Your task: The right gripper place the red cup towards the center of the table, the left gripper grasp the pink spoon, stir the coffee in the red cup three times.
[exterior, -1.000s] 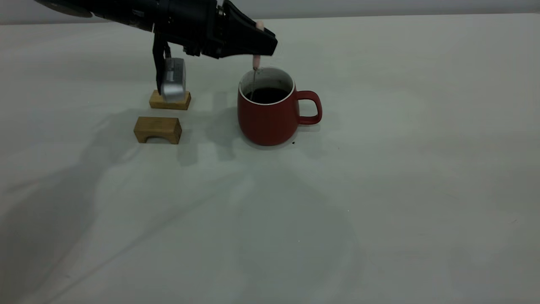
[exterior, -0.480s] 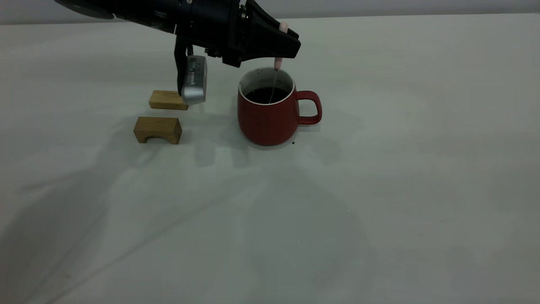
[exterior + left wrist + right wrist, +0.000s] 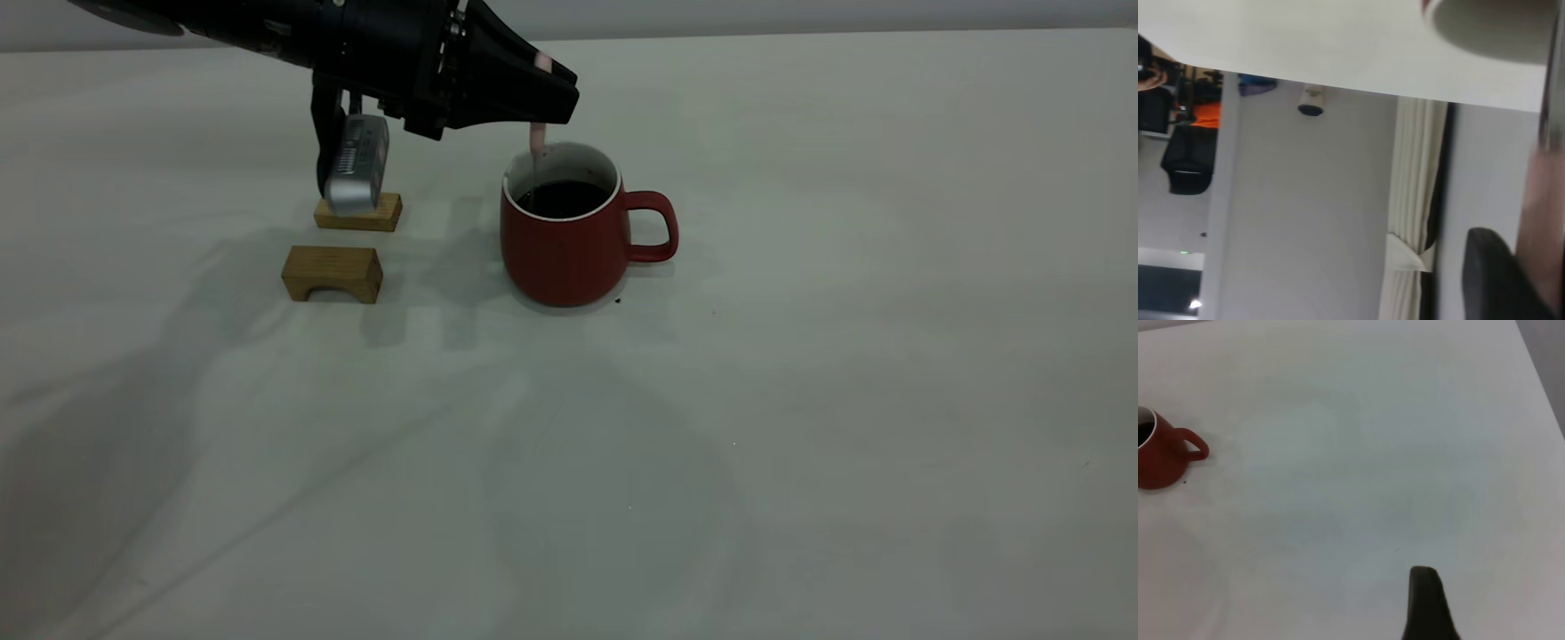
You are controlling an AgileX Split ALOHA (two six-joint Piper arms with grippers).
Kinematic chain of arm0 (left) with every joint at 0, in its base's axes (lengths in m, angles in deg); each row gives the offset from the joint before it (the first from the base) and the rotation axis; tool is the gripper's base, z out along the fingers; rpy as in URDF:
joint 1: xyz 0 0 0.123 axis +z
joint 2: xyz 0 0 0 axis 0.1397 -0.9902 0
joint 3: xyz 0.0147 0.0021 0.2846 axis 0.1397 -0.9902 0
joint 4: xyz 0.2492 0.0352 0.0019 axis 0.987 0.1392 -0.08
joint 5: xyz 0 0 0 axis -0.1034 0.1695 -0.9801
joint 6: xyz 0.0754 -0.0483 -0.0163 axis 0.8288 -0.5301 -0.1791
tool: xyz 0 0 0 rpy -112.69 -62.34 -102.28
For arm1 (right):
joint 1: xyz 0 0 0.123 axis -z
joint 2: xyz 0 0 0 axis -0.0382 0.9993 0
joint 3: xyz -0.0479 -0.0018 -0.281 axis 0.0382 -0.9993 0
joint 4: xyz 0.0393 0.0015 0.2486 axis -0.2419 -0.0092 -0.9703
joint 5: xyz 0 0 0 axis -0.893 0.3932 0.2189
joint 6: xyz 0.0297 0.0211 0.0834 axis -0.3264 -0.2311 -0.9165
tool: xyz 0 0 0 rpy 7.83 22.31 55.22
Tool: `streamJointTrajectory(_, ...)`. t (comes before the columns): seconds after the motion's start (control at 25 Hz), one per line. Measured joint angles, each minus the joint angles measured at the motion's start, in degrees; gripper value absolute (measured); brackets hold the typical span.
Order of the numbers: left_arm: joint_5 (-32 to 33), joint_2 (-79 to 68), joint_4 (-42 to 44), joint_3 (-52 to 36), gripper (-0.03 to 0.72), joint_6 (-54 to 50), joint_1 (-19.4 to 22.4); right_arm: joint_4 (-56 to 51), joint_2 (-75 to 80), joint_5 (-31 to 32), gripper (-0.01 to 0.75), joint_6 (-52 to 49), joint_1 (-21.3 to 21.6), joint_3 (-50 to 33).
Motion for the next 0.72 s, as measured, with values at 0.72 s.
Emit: streamJointTrajectory(0.72, 4.01, 20.46, 22.55, 0.00, 0.536, 36.19, -0.06, 0.00, 0.00, 0.00, 0.549, 0.00, 0.00, 0.00)
